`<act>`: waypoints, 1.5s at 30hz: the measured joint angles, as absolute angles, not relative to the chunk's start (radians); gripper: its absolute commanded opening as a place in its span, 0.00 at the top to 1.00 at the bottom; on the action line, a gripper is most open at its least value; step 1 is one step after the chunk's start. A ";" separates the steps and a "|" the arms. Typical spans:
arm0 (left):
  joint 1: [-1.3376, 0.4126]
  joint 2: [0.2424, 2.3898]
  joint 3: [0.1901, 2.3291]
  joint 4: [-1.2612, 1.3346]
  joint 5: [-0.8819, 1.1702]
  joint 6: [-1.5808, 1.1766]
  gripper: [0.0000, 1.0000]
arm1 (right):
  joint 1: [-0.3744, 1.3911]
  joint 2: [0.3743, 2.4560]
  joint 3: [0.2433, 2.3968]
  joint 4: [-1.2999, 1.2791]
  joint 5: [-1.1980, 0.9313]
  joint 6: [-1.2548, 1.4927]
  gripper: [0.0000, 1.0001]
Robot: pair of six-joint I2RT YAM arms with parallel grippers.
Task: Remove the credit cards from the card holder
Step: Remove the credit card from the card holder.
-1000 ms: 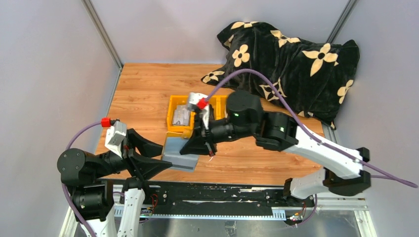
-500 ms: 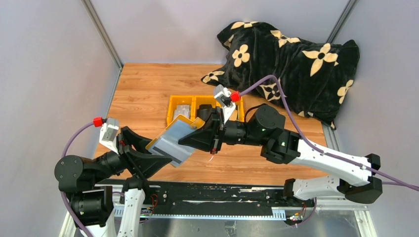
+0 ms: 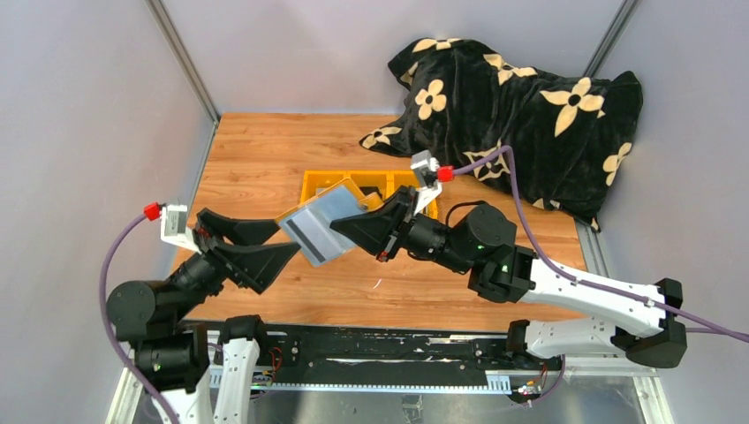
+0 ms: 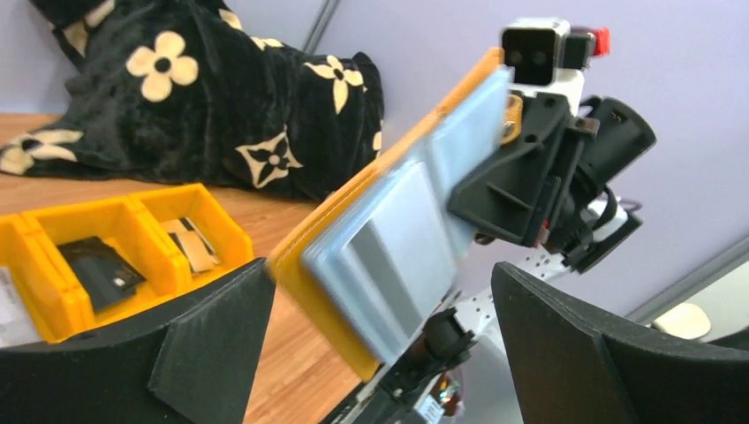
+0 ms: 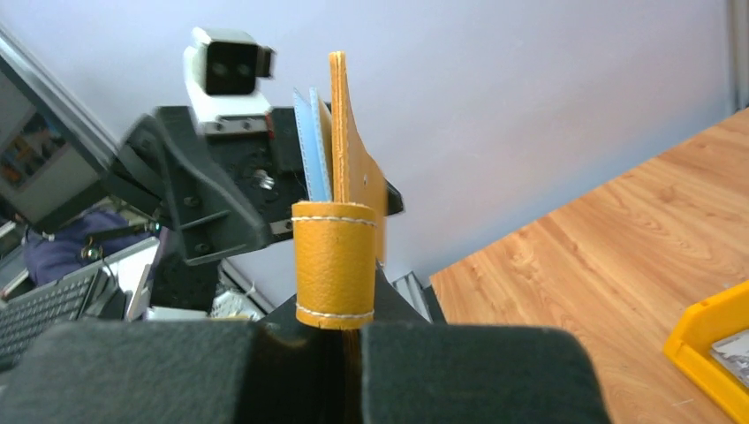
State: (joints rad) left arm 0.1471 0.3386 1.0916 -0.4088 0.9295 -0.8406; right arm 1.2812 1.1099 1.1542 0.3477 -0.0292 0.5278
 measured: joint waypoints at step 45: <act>-0.150 0.629 0.918 0.044 1.036 -0.888 0.30 | 1.137 1.165 1.043 0.663 0.052 0.806 1.00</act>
